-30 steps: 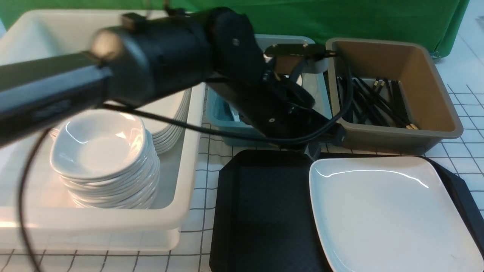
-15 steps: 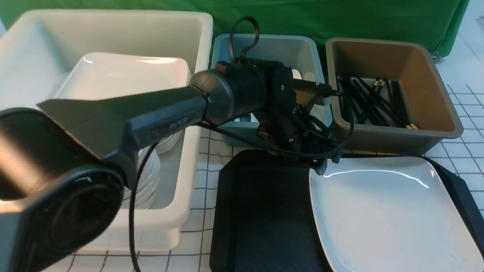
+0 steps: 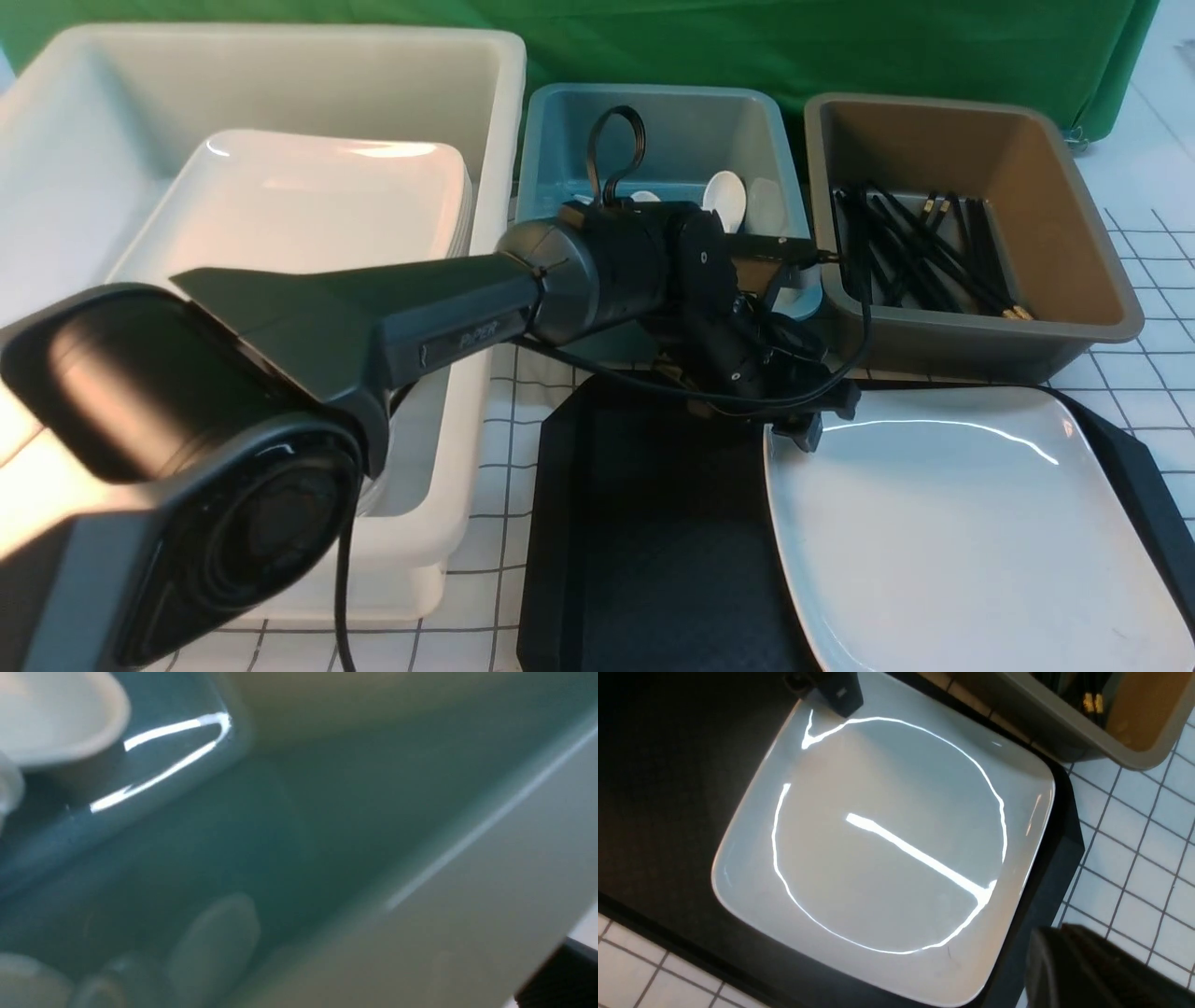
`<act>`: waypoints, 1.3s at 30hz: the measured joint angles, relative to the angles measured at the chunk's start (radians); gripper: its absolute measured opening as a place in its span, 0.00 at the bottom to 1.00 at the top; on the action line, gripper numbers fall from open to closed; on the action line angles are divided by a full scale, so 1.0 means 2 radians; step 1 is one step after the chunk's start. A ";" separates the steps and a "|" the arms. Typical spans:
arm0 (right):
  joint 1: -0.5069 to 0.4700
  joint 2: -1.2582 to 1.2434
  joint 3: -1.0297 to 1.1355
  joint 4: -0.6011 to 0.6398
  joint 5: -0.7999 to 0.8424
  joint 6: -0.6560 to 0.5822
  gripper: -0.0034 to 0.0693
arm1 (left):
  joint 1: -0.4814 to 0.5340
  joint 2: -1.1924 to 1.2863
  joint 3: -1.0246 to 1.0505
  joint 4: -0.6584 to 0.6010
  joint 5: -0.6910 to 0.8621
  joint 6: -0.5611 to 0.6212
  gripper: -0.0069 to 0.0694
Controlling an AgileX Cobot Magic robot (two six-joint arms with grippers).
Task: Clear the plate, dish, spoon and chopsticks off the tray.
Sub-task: Use the left arm to grab a plate from the dinner plate, then use the left arm to put the plate into the large storage box on the left
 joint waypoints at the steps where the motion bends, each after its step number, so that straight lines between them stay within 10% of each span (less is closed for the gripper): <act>1: 0.000 0.000 0.000 0.000 -0.002 0.000 0.06 | 0.000 0.000 0.000 0.000 0.002 0.001 0.53; 9: 0.000 0.000 0.000 0.000 -0.011 0.000 0.06 | 0.001 0.000 -0.003 -0.015 0.015 -0.005 0.25; 28: 0.000 -0.043 0.000 0.006 -0.017 0.036 0.07 | 0.000 -0.151 -0.003 0.048 0.158 0.010 0.10; 39: 0.000 -0.089 -0.009 0.157 -0.048 -0.014 0.07 | 0.000 -0.282 -0.010 0.132 0.171 0.002 0.11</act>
